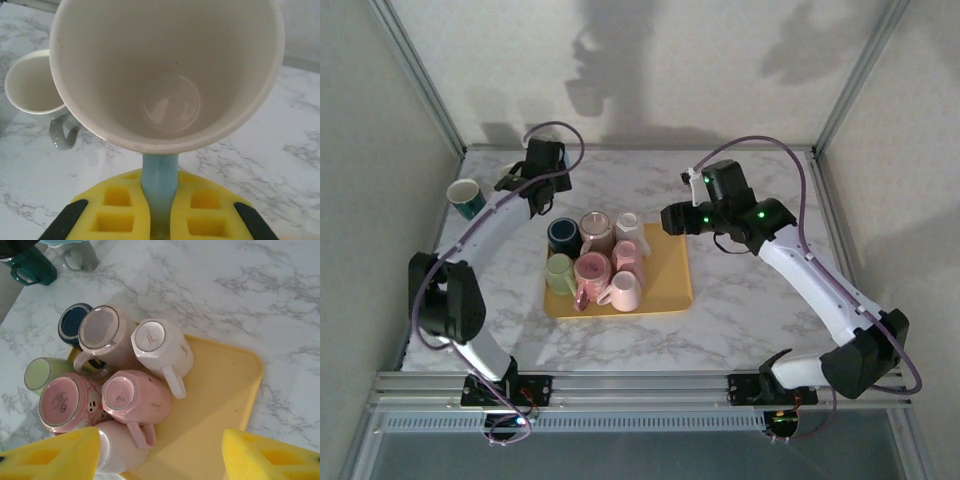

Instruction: Turn the mug right side up

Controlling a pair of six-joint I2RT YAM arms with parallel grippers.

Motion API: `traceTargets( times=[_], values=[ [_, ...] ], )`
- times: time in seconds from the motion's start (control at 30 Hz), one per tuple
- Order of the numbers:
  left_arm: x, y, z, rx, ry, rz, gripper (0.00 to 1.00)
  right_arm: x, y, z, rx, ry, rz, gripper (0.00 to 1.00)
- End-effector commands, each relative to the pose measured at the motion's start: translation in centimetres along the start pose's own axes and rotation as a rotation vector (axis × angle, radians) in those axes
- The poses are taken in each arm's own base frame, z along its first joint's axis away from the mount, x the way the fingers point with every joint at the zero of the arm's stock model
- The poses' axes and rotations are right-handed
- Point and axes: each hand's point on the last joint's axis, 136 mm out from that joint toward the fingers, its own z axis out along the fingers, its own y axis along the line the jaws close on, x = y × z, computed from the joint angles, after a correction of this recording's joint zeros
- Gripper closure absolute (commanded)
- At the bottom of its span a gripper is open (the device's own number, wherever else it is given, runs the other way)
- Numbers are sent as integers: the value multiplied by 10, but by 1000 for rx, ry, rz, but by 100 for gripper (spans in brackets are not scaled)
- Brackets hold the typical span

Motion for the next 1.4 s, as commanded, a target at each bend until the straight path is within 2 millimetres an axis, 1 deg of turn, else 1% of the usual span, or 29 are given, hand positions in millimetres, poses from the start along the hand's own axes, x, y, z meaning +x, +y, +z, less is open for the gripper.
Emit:
traceTargets(
  times=[0.0,0.13,0.27,0.47,0.63,0.87,1.37],
  values=[
    [-43,-4,-1,-24,-109,14,100,-7,8,3,-42,5,0,34],
    [-40,-2,27,-32,-98,15,100,-8,11,7,-62,9,9,34],
    [-35,8,57,-52,-90,-24,100,-8,12,11,-73,9,10,34],
    [-25,16,85,-94,-76,-19,100,-6,10,13,-65,24,14,33],
    [-19,21,97,-122,-72,-12,100,-3,8,16,-56,33,21,33],
    [-11,27,113,-136,-49,-12,100,-4,7,16,-53,32,26,33],
    [5,29,132,-145,-7,11,100,-3,6,16,-43,33,21,32]
  ],
)
